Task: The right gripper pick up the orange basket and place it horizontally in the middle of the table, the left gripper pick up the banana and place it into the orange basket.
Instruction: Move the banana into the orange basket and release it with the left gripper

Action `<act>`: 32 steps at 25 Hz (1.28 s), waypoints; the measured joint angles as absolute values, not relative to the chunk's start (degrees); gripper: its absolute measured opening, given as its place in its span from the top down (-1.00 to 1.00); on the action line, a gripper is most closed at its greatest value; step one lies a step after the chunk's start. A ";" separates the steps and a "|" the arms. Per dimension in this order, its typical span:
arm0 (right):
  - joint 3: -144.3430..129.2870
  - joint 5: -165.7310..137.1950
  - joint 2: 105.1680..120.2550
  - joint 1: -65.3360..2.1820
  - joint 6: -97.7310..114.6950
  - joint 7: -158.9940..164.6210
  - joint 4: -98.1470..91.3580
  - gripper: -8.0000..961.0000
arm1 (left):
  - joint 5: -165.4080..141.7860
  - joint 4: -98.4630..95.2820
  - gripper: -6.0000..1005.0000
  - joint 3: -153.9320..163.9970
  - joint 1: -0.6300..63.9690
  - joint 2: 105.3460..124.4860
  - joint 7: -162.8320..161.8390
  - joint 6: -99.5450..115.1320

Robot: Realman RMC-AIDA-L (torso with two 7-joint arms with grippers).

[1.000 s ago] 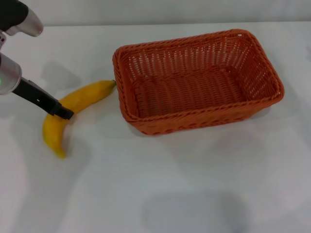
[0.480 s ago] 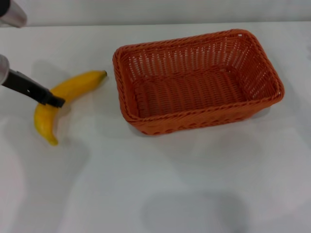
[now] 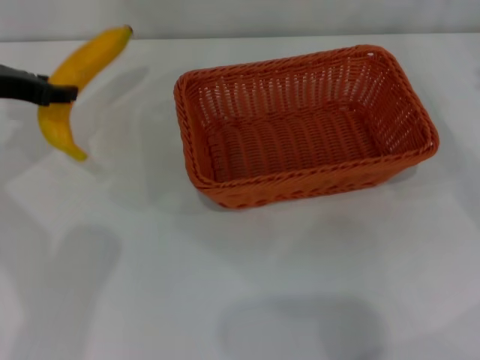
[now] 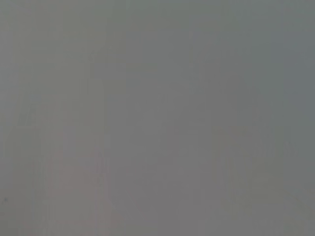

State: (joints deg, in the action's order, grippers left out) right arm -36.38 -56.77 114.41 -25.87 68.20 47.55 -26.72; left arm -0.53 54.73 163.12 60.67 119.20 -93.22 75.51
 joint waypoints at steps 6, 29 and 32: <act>-36.39 -56.77 114.34 -25.87 67.51 47.55 -26.72 -0.79 | 16.38 57.02 -0.02 163.13 56.16 119.19 -89.75 80.48; -36.38 -56.78 114.69 -25.53 68.67 47.23 -25.22 -0.79 | 41.15 38.54 -0.03 163.13 56.76 118.64 -79.30 89.92; -36.38 -56.77 114.69 -25.49 68.95 47.25 -25.24 -0.79 | 40.25 34.72 -0.05 163.12 56.84 118.75 -77.09 87.81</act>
